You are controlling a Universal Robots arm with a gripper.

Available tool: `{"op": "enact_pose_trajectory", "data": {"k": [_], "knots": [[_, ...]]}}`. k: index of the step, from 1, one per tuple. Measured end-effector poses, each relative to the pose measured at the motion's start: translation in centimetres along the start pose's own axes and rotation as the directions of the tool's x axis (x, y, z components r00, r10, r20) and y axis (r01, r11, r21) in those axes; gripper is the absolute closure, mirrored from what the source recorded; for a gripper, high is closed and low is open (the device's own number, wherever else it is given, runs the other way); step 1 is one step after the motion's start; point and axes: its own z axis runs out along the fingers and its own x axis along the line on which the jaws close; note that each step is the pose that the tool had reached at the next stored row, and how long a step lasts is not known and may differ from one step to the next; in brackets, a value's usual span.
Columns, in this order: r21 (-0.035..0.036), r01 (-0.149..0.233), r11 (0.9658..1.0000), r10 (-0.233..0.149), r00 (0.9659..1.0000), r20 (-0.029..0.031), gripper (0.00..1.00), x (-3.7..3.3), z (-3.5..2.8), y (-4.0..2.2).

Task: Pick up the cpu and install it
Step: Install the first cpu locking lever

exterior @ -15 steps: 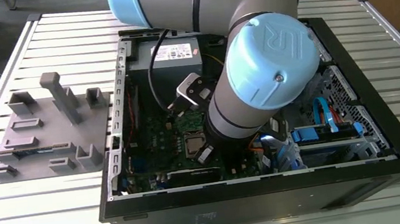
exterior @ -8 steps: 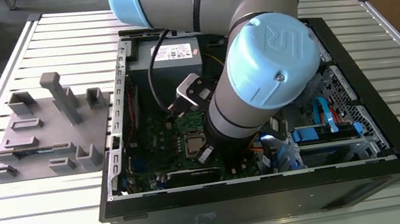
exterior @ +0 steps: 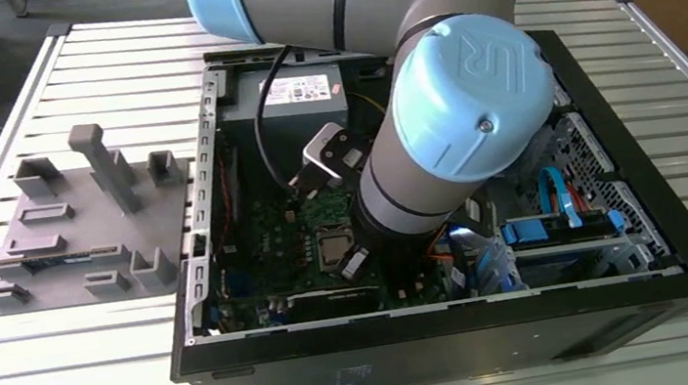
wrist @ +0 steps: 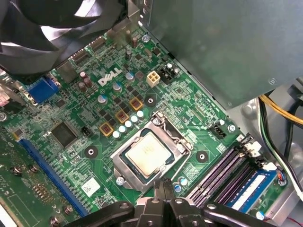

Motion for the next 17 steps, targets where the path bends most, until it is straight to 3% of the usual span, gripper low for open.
{"op": "enact_pose_trajectory", "data": {"k": [2,6,14,17], "knots": [[0.0018,-0.005,1.0000,0.005,1.0000,0.0000,0.89,0.00,-0.01,-0.01],[0.0123,-0.042,0.9991,0.042,0.9991,0.0014,0.89,0.00,-0.03,0.00],[0.0199,-0.084,0.9963,0.084,0.9965,0.0081,0.89,-0.29,0.07,0.25],[0.0262,-0.096,0.9950,0.096,0.9954,0.0065,0.89,-0.35,0.15,0.30]]}}
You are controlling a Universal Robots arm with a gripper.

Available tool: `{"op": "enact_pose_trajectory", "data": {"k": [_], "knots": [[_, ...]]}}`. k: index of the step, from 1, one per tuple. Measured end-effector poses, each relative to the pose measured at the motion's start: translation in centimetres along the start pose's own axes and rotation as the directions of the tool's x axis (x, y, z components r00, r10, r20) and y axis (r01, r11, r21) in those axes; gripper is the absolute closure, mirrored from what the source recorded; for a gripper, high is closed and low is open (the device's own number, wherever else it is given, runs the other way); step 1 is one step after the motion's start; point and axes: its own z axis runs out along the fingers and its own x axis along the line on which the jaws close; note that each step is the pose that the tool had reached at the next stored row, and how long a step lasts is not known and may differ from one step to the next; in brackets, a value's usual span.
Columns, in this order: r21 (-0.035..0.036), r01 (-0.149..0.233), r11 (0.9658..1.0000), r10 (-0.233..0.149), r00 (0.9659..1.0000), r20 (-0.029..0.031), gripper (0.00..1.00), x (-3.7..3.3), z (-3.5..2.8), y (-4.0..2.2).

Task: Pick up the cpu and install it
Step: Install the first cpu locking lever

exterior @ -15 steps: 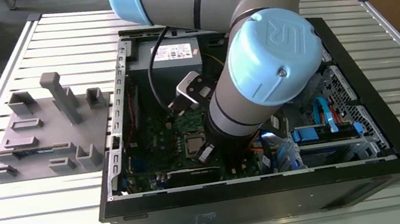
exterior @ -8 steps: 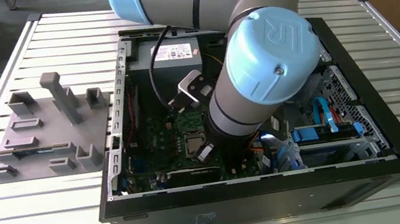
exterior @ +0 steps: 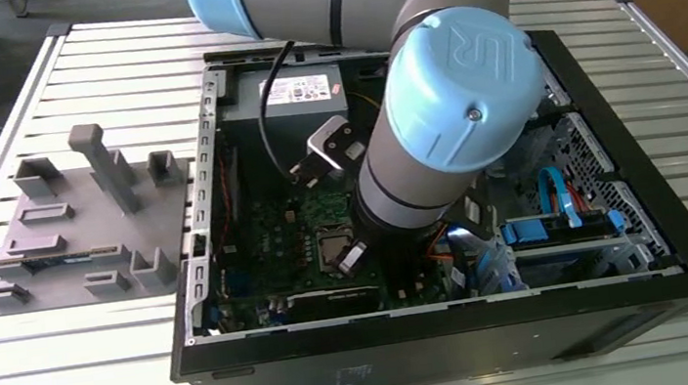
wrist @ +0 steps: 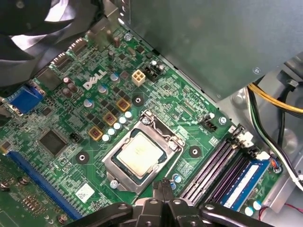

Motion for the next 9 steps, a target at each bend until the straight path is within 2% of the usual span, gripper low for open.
{"op": "enact_pose_trajectory", "data": {"k": [3,9], "knots": [[0.0096,-0.021,0.9997,0.021,0.9998,-0.0023,0.89,0.03,0.07,0.00],[0.0128,-0.030,0.9995,0.030,0.9995,-0.0024,0.89,0.14,0.27,0.40]]}}
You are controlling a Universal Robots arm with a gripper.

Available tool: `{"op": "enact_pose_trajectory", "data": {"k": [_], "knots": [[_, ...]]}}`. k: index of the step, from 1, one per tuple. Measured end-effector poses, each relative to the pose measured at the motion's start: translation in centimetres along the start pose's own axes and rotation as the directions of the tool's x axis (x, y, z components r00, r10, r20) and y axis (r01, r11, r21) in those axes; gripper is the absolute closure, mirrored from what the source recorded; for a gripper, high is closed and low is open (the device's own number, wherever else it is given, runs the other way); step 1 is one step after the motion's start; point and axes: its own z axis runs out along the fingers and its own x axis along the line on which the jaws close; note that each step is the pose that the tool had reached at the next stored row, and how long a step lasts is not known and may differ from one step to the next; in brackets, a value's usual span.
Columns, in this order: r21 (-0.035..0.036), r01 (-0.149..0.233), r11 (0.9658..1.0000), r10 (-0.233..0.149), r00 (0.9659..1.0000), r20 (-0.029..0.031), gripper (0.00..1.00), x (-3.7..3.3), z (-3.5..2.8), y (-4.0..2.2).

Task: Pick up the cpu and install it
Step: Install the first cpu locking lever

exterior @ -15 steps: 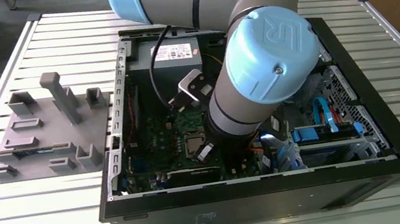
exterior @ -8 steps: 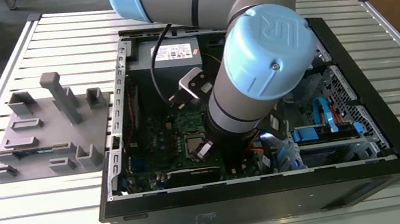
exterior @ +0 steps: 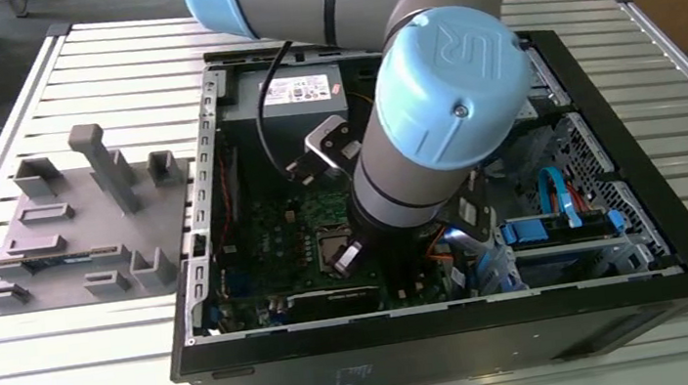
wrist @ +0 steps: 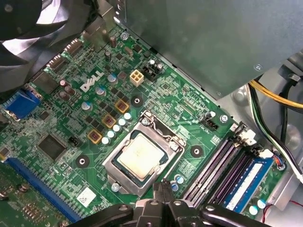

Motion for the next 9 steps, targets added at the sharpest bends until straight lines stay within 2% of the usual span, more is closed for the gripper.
{"op": "enact_pose_trajectory", "data": {"k": [3,9], "knots": [[0.0065,-0.003,1.0000,0.003,1.0000,-0.0047,0.89,-0.01,0.05,0.13],[0.0106,-0.004,0.9999,0.004,1.0000,-0.0078,0.89,-0.06,0.09,0.21]]}}
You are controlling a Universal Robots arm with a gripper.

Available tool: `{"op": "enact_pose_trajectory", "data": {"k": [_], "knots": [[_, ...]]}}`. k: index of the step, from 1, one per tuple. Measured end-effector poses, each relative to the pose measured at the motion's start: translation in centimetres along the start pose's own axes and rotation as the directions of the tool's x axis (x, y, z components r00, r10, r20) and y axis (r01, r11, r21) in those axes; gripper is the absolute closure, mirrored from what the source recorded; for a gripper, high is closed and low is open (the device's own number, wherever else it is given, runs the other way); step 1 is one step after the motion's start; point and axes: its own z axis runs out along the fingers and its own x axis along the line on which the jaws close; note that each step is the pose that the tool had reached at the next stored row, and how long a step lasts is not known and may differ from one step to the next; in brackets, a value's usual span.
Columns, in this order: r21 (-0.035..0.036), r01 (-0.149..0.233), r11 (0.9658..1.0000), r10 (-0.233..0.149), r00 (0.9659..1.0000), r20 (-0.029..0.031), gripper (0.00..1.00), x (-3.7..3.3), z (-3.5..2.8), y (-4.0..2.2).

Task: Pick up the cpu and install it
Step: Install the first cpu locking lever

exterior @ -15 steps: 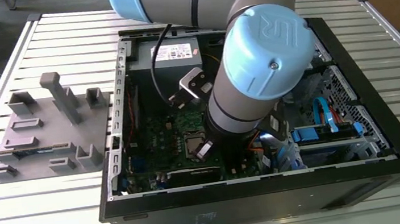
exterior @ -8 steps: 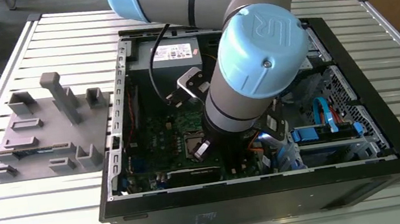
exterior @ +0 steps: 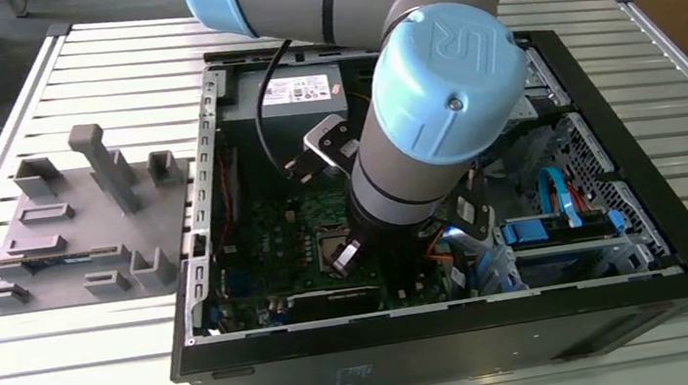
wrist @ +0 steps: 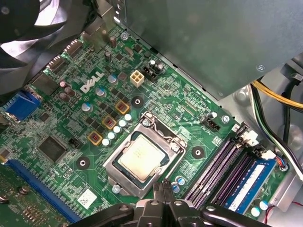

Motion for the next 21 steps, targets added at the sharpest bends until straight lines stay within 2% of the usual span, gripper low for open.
{"op": "enact_pose_trajectory", "data": {"k": [14,21], "knots": [[0.0012,-0.001,1.0000,0.001,1.0000,0.0009,0.89,0.01,0.09,0.40],[0.0042,-0.004,1.0000,0.004,1.0000,0.0050,0.89,0.33,0.18,0.66]]}}
